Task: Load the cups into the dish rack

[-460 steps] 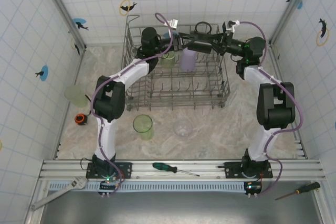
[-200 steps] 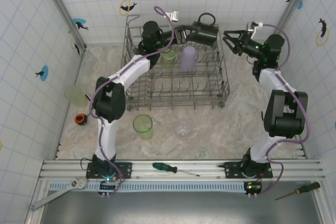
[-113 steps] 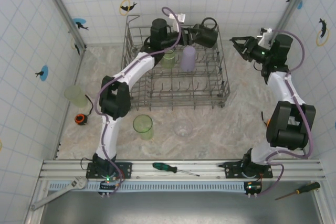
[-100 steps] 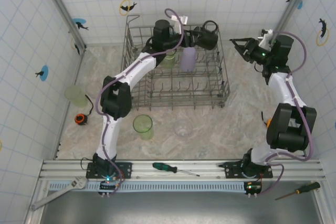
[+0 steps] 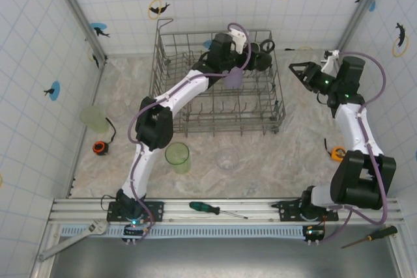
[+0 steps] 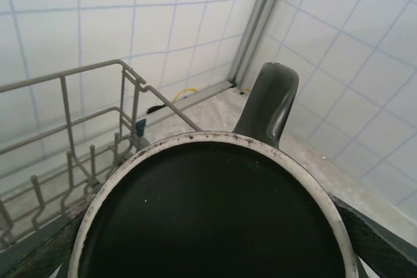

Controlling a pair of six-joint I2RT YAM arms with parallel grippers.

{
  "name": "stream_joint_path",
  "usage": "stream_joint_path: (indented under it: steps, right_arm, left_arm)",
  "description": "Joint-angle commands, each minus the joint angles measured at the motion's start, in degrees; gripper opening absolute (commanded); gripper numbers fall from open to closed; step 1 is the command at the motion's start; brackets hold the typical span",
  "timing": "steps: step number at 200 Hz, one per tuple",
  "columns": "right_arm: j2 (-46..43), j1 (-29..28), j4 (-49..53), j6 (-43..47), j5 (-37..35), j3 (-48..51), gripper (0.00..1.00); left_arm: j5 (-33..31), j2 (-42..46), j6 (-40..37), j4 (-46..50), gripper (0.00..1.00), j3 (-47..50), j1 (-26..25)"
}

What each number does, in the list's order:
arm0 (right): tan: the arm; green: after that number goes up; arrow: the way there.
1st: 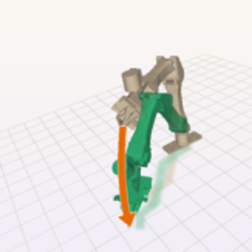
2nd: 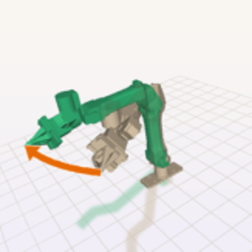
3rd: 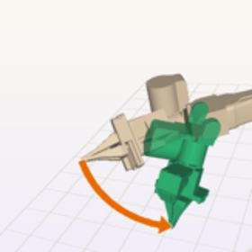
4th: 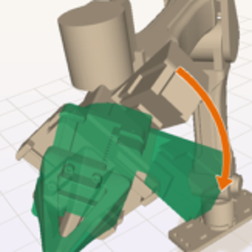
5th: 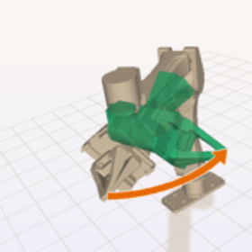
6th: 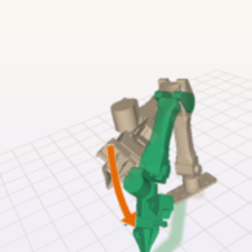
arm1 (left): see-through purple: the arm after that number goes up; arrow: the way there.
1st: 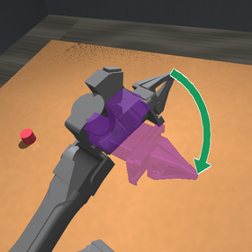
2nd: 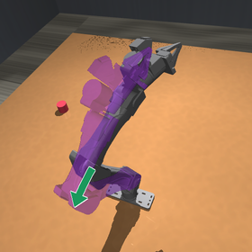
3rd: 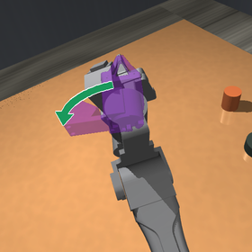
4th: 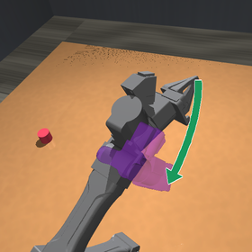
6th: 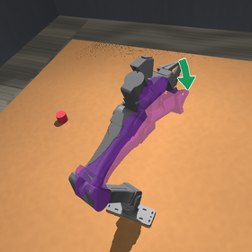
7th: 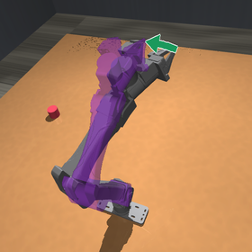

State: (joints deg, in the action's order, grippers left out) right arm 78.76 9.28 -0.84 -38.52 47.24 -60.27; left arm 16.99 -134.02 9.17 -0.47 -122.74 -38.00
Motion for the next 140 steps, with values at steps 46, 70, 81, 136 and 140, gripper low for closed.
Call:
stream_joint_path:
  steps: [46, 70, 81, 136, 140]
  right_arm:
    - [-3.44, -1.06, 3.99, 4.85, -3.32, 0.02, 0.58]
    - [-3.42, -1.24, 3.98, 5.21, -3.36, 0.46, 0.58]
    - [-3.46, -1.28, 3.96, 5.39, -3.39, 0.61, 0.58]
    - [-4.78, -1.38, 4.28, 6.18, -3.23, 0.58, 0.58]
    - [-4.89, -1.37, 4.31, 6.18, -3.14, 0.64, 0.58]
  left_arm:
    - [-10.88, -4.03, -8.58, -6.28, 0.00, -4.61, -1.82]
    - [-12.99, -4.41, -9.17, -6.39, 0.00, -4.53, -1.90]
    - [-13.73, -4.62, -9.51, -6.51, 0.00, -4.52, -1.99]
    - [-18.03, -5.84, -10.00, -8.88, 0.00, -4.95, -3.25]
    - [-18.34, -5.97, -10.13, -8.95, 0.00, -5.03, -3.42]
